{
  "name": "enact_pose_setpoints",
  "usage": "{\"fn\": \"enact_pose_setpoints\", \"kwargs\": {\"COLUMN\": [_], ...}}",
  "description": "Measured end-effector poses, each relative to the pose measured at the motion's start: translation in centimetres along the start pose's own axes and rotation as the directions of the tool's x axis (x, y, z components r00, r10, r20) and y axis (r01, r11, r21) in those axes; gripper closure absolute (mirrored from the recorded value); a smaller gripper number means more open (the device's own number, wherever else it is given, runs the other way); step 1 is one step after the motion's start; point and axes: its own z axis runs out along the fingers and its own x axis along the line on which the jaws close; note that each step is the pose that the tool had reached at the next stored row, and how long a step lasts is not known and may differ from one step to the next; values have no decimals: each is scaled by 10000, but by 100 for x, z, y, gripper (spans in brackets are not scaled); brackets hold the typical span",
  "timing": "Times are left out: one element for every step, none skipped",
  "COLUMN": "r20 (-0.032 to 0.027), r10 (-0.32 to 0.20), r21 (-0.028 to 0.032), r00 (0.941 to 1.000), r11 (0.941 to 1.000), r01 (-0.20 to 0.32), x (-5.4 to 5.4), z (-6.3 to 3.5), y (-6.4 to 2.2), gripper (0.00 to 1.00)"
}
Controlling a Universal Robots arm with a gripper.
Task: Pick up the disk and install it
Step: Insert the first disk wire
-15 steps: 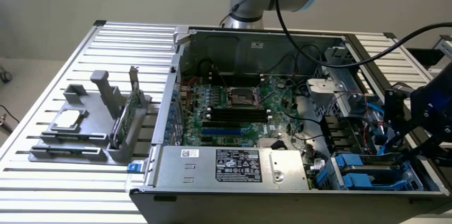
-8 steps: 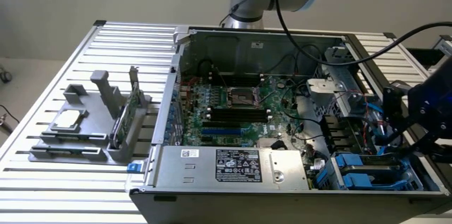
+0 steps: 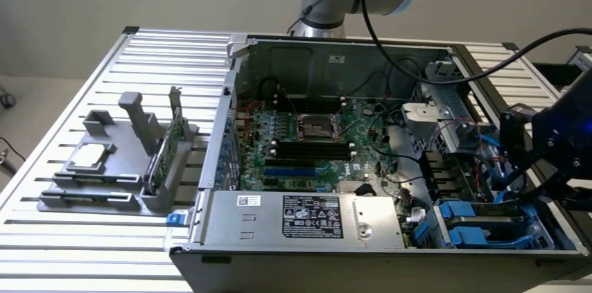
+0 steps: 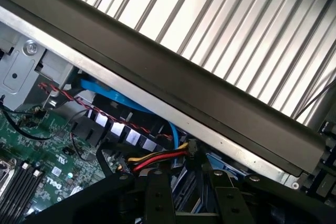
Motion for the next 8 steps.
{"fn": "enact_pose_setpoints", "kwargs": {"r20": [-1, -3, -5, -8, -13, -23, -41, -65], "r10": [21, 44, 63, 81, 98, 114, 129, 142], "r21": [3, 8, 14, 21, 35, 55, 93, 137], "r00": [10000, 10000, 10000, 10000, 10000, 9999, 9999, 9999], "r11": [10000, 10000, 10000, 10000, 9999, 9999, 9999, 9998], "r01": [-21, -44, -63, -81, -98, -114, -129, -141], "x": [5, 10, 15, 18, 20, 20, 21, 22], "z": [2, 3, 3, 4, 4, 4, 4, 3], "y": [3, 6, 9, 10, 12, 12, 14, 13], "gripper": [67, 69, 69, 76, 82, 82, 82, 82]}}
